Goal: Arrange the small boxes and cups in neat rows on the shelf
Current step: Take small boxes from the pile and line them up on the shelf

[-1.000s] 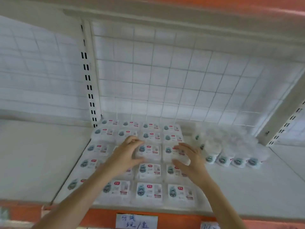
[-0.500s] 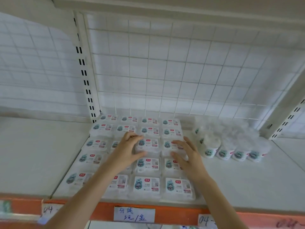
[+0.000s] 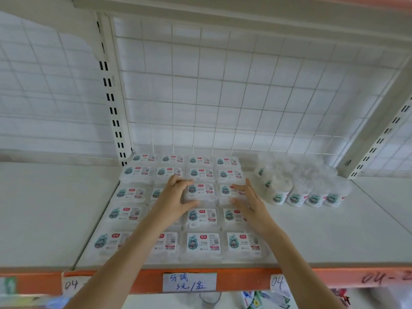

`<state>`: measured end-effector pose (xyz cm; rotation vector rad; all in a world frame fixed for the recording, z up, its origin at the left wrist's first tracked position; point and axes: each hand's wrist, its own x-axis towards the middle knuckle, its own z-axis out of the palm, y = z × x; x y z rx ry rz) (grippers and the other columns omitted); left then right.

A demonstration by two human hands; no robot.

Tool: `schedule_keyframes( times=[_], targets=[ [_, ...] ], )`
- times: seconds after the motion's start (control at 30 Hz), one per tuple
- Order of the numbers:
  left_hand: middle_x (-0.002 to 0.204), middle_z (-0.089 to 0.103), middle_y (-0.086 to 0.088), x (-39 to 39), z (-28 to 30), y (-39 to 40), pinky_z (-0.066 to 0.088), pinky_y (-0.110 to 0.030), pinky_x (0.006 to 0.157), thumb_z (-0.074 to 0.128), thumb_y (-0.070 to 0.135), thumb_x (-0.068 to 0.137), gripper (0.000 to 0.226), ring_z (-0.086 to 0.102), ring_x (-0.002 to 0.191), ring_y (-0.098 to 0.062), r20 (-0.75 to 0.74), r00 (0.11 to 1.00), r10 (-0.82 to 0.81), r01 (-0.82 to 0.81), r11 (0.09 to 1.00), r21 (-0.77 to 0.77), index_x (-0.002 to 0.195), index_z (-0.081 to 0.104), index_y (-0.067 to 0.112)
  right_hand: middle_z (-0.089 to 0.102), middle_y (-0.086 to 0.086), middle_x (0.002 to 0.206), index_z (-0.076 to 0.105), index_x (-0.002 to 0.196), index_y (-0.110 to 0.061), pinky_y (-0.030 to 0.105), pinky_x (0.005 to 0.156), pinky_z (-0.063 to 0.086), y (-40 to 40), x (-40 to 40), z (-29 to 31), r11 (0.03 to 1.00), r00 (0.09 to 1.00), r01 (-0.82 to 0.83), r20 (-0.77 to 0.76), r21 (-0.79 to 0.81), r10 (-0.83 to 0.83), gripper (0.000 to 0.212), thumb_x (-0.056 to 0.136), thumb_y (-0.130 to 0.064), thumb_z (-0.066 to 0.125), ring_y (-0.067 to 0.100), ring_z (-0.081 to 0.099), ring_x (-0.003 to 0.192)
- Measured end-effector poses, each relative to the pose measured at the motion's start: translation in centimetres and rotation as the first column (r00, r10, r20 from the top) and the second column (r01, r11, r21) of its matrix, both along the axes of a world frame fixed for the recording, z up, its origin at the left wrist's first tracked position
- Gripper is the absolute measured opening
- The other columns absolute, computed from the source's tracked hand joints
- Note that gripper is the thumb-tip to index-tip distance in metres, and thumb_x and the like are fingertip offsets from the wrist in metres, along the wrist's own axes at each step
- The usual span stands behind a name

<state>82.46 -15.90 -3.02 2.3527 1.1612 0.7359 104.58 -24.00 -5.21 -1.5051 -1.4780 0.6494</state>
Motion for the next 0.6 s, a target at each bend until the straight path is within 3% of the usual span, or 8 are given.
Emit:
schedule_keyframes(
  times=[0.07, 0.13, 0.23, 0.37, 0.47, 0.5, 0.6],
  targets=[
    [0.121, 0.036, 0.003, 0.0, -0.2, 0.1, 0.026, -0.015, 0.097, 0.065, 0.038, 0.080, 0.066, 0.035, 0.103, -0.001, 0.000, 1.000, -0.006, 0.006, 1.000, 0.010, 0.137, 0.038, 0.020, 0.027, -0.010, 0.148, 0.048, 0.111, -0.049, 0.024, 0.103, 0.038, 0.0, -0.3, 0.1, 1.000, 0.999, 0.007, -0.036, 0.018, -0.007, 0.032, 0.091, -0.025, 0.056, 0.006, 0.031, 0.134],
    [0.123, 0.035, 0.001, 0.0, -0.3, 0.0, 0.025, -0.013, 0.096, 0.065, 0.038, 0.081, 0.067, 0.034, 0.103, -0.001, -0.013, 1.000, -0.011, 0.012, 0.999, 0.031, 0.138, 0.037, 0.019, 0.025, -0.007, 0.150, 0.048, 0.108, -0.054, 0.033, 0.108, 0.035, 0.1, -0.6, 0.1, 0.999, 0.998, 0.033, -0.046, 0.009, -0.033, 0.034, 0.091, -0.026, 0.056, 0.009, 0.030, 0.135],
    [0.126, 0.033, 0.001, -0.1, -0.3, -0.1, 0.025, -0.013, 0.095, 0.063, 0.039, 0.082, 0.066, 0.033, 0.103, 0.000, -0.030, 0.999, -0.016, 0.017, 0.998, 0.054, 0.139, 0.035, 0.020, 0.029, -0.004, 0.147, 0.048, 0.111, -0.042, 0.037, 0.106, 0.039, 0.0, -0.8, 0.6, 0.999, 0.999, 0.039, -0.026, -0.033, -0.039, 0.025, 0.088, -0.034, 0.055, 0.012, 0.035, 0.132],
    [0.129, 0.031, -0.002, -0.1, 0.2, -0.5, 0.029, -0.016, 0.094, 0.062, 0.039, 0.083, 0.066, 0.034, 0.104, -0.003, -0.068, 0.997, -0.022, 0.024, 0.999, 0.035, 0.138, 0.032, 0.020, 0.024, -0.005, 0.144, 0.040, 0.128, -0.027, 0.014, 0.096, 0.034, -0.6, -1.0, 1.9, 0.996, 0.992, 0.019, 0.123, -0.089, -0.008, 0.035, 0.094, -0.029, 0.049, 0.005, 0.028, 0.125],
    [0.133, 0.028, -0.006, -0.3, 1.1, -1.0, 0.035, -0.022, 0.096, 0.063, 0.041, 0.081, 0.077, 0.037, 0.109, -0.010, -0.117, 0.992, -0.052, 0.052, 0.999, -0.009, 0.142, 0.019, 0.021, -0.003, -0.003, 0.156, 0.028, 0.139, -0.036, 0.043, 0.114, 0.020, -1.1, -1.0, 2.5, 0.991, 0.980, 0.069, 0.193, -0.117, -0.046, 0.050, 0.093, -0.044, 0.045, 0.019, 0.010, 0.142],
    [0.136, 0.024, -0.004, -0.4, 1.5, -1.3, 0.034, -0.026, 0.100, 0.063, 0.041, 0.082, 0.080, 0.036, 0.116, -0.013, -0.123, 0.991, -0.053, 0.050, 0.998, -0.028, 0.144, 0.015, 0.021, -0.005, -0.005, 0.156, 0.028, 0.139, -0.036, 0.047, 0.114, 0.015, -1.4, -1.0, 2.8, 0.992, 0.973, 0.084, 0.223, -0.096, -0.061, 0.050, 0.092, -0.046, 0.043, 0.021, 0.005, 0.143],
    [0.138, 0.024, -0.002, -1.6, 3.4, -2.5, 0.037, -0.030, 0.100, 0.056, 0.043, 0.086, 0.069, 0.038, 0.117, -0.014, -0.156, 0.988, 0.006, 0.001, 0.999, 0.044, 0.143, 0.021, 0.023, 0.007, -0.004, 0.156, 0.036, 0.139, -0.025, 0.039, 0.112, 0.018, -2.6, -1.2, 4.1, 0.997, 0.925, 0.077, 0.372, 0.004, -0.073, 0.049, 0.094, -0.042, 0.044, 0.018, 0.009, 0.143]
  ],
)
